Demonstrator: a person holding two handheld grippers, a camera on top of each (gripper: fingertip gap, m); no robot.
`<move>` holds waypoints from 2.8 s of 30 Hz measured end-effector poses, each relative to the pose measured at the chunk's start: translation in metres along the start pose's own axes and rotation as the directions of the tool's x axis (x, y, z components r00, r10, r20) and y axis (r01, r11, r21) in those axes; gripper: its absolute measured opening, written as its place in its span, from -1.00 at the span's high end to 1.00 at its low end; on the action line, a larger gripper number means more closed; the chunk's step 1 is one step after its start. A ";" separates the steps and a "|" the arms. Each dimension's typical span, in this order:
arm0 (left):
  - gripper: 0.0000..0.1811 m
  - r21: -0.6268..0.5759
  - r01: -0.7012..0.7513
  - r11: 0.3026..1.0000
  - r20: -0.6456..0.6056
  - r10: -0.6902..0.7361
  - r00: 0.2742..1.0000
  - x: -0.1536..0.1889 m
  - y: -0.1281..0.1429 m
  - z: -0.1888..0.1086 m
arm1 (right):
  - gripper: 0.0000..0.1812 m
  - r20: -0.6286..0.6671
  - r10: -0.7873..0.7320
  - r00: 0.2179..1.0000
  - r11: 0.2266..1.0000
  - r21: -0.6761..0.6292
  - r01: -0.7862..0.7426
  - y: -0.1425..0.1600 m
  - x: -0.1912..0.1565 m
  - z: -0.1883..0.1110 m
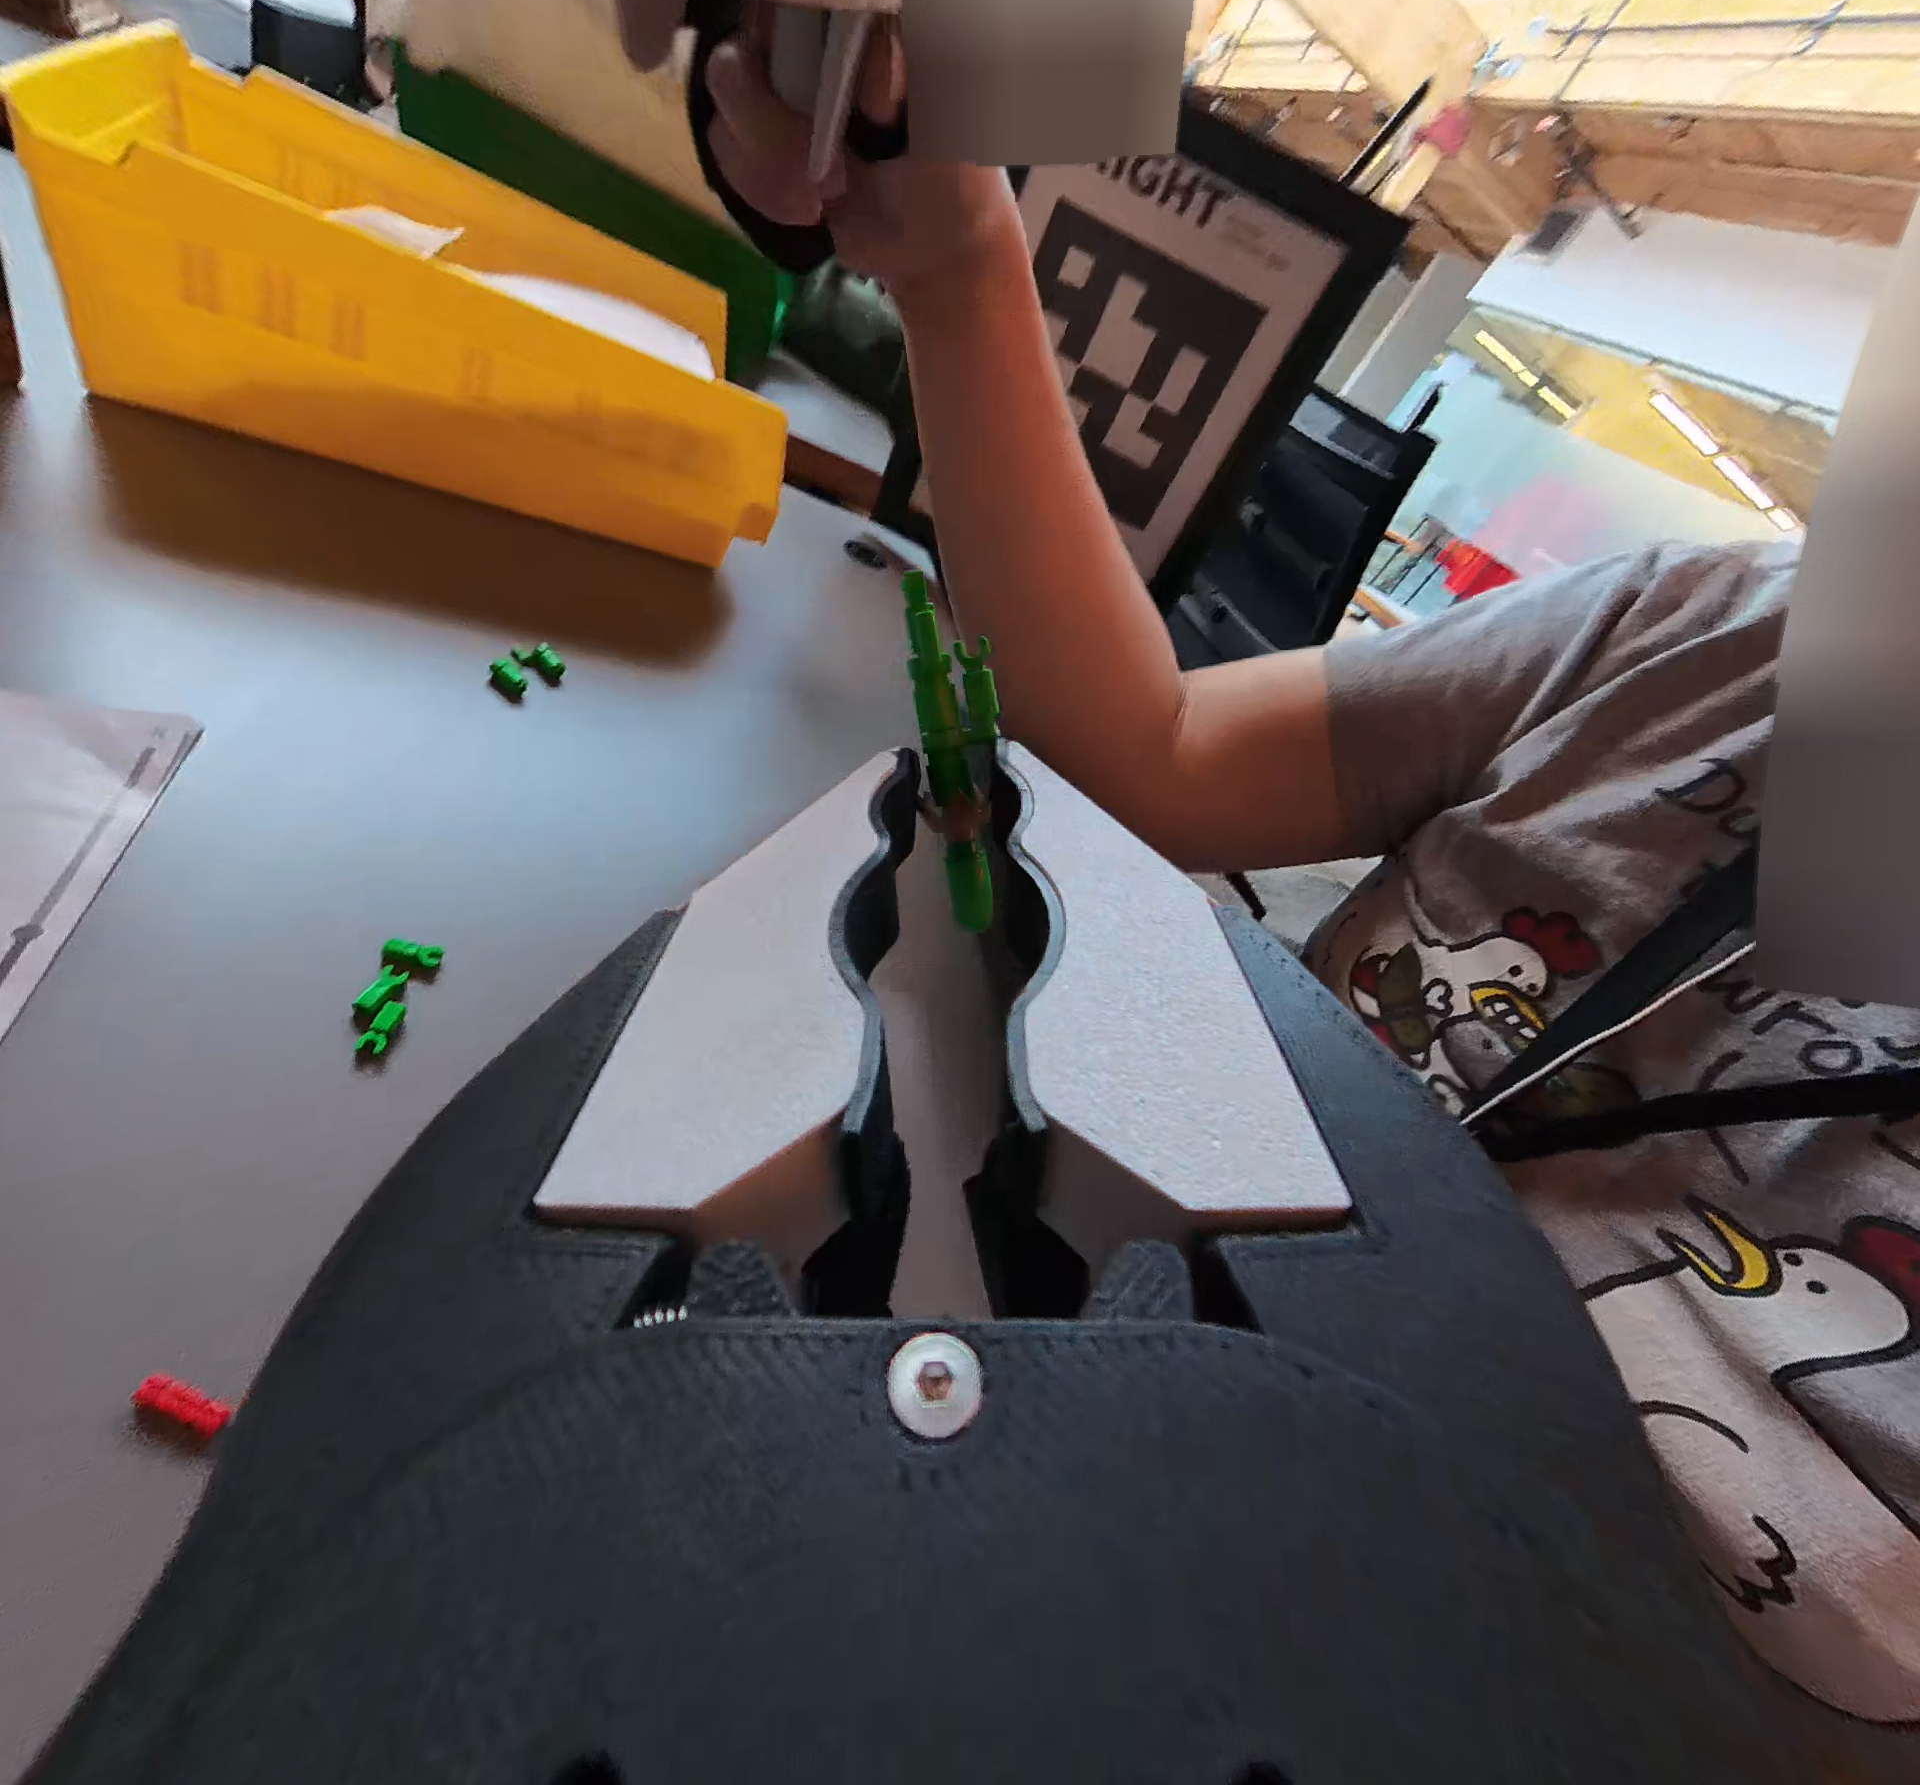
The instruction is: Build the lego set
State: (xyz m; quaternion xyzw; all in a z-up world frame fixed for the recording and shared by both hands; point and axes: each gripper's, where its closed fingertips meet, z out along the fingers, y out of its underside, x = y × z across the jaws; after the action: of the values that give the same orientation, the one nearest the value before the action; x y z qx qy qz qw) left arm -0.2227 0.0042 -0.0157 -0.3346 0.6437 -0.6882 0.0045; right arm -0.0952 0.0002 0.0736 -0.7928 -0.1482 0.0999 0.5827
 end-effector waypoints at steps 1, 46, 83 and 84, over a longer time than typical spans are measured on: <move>0.87 0.020 -0.009 1.000 -0.011 0.009 1.000 0.003 -0.003 -0.002 | 0.55 -0.068 -0.053 0.996 0.998 0.042 0.056 -0.009 -0.003 -0.012; 0.87 0.130 0.046 0.990 0.043 -0.052 0.998 -0.039 -0.015 -0.050 | 0.84 -0.426 0.289 0.857 0.788 -0.402 -0.465 0.204 -0.017 0.113; 0.87 -0.596 0.422 0.683 -0.023 -0.539 0.842 -0.005 0.116 -0.035 | 0.95 0.132 -0.539 0.832 0.813 -0.175 0.555 0.157 -0.130 0.117; 0.87 -0.614 0.428 0.664 -0.017 -0.553 0.833 -0.003 0.121 -0.036 | 0.95 0.147 -0.540 0.829 0.811 -0.170 0.559 0.158 -0.135 0.119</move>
State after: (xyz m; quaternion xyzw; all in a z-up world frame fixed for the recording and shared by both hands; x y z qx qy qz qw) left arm -0.2878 0.0166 -0.1226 -0.4091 0.7056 -0.4605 -0.3503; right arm -0.2420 0.0159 -0.1150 -0.7665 -0.4072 -0.0523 0.4938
